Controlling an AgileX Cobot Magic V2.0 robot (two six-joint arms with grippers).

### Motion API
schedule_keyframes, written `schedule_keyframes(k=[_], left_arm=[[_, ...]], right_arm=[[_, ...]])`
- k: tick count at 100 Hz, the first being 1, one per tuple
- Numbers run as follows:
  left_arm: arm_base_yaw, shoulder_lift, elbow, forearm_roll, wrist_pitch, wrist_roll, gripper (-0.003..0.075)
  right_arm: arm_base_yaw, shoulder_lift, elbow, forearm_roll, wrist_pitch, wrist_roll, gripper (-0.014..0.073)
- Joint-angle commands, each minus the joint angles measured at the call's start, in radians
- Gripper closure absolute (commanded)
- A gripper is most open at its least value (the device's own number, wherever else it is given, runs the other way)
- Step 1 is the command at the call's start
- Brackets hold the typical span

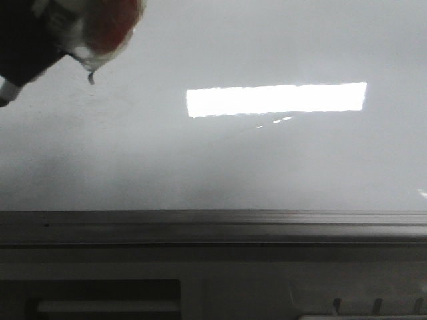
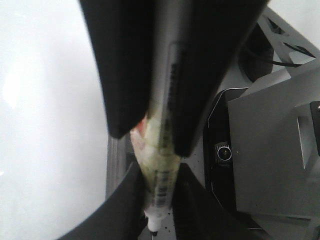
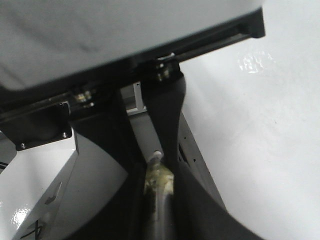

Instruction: Write number 3 on whiteboard

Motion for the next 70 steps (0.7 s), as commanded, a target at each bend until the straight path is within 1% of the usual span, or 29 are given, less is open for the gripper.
schedule_keyframes(k=[1, 2, 4, 9, 14, 17, 22, 28, 38, 47, 55, 62, 67, 70], left_arm=[[-0.009, -0.044, -0.05, -0.074, -0.118, -0.046, 0.0521], [-0.009, -0.046, -0.05, -0.077, -0.118, -0.047, 0.0489], [-0.009, -0.055, -0.05, -0.081, -0.12, -0.051, 0.0457], [-0.009, -0.072, -0.05, -0.084, -0.12, -0.055, 0.033], [-0.009, -0.094, -0.05, -0.084, -0.123, -0.072, 0.0243], [-0.005, -0.111, -0.05, -0.084, -0.126, -0.084, 0.0206], [0.0, -0.138, -0.05, -0.074, -0.131, -0.112, 0.0199], [0.005, -0.175, -0.05, -0.061, -0.141, -0.14, 0.0215], [0.032, -0.261, -0.036, -0.039, -0.183, -0.207, 0.0258], [0.059, -0.352, -0.003, -0.007, -0.242, -0.266, 0.0307], [0.087, -0.453, 0.043, 0.034, -0.311, -0.354, 0.0358], [0.11, -0.537, 0.097, 0.069, -0.369, -0.439, 0.0419], [0.124, -0.593, 0.139, 0.083, -0.393, -0.472, 0.0476], [0.131, -0.623, 0.173, 0.084, -0.408, -0.478, 0.0524]], right_arm=[[0.002, -0.013, -0.035, 0.043, -0.084, 0.0, 0.0653], [0.002, -0.013, -0.035, 0.043, -0.089, 0.0, 0.0653], [0.002, -0.013, -0.038, 0.043, -0.094, 0.0, 0.0654], [0.0, -0.013, -0.051, 0.032, -0.094, 0.0, 0.0654], [-0.001, -0.013, -0.068, 0.008, -0.096, 0.0, 0.0654], [-0.001, -0.013, -0.081, -0.013, -0.096, 0.0, 0.0654], [-0.003, -0.013, -0.102, -0.054, -0.094, 0.0, 0.0654], [-0.014, -0.013, -0.127, -0.091, -0.085, 0.0, 0.0654], [-0.069, -0.013, -0.161, -0.096, -0.069, 0.0, 0.0653], [-0.148, -0.013, -0.165, -0.096, -0.067, 0.0, 0.0653], [-0.226, -0.013, -0.165, -0.096, -0.067, 0.0, 0.0653], [-0.281, -0.008, -0.165, -0.096, -0.075, 0.0, 0.0653], [-0.312, -0.004, -0.165, -0.096, -0.092, 0.0, 0.0653], [-0.327, -0.002, -0.165, -0.096, -0.104, 0.0, 0.0654]])
